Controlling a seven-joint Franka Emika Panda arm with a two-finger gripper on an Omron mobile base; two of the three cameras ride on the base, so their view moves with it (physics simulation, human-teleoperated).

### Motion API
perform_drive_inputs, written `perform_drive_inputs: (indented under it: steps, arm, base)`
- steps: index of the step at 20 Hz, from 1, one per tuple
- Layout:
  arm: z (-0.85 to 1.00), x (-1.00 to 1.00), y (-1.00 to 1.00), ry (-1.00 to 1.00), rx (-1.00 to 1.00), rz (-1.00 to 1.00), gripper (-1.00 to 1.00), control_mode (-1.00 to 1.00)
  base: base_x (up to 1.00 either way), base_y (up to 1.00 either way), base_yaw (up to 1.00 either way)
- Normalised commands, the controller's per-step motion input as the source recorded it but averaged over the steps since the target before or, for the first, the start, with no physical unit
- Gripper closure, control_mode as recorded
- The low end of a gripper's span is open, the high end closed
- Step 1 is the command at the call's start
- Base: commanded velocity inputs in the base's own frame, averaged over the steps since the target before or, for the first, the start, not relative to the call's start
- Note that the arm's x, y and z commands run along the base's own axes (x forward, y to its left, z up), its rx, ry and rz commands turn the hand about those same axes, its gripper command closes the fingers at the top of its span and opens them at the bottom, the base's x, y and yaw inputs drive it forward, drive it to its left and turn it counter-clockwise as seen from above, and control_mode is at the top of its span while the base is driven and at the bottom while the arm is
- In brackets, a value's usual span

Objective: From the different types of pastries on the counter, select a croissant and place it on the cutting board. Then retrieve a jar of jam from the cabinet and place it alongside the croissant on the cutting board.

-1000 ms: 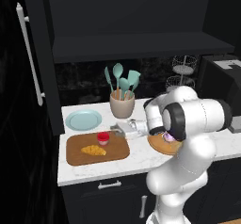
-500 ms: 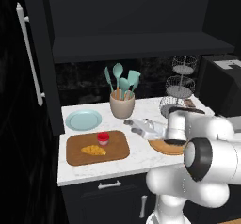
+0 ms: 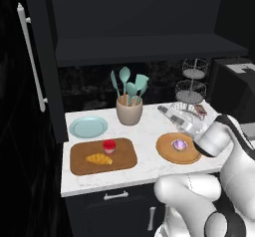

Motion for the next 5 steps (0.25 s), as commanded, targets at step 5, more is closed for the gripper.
perform_drive_inputs:
  steps: [5]
  arm:
    - [0.75, -1.0, -0.52, 0.06, 0.31, -0.25, -1.0, -1.0]
  base:
    - [0.0, 0.0, 0.0]
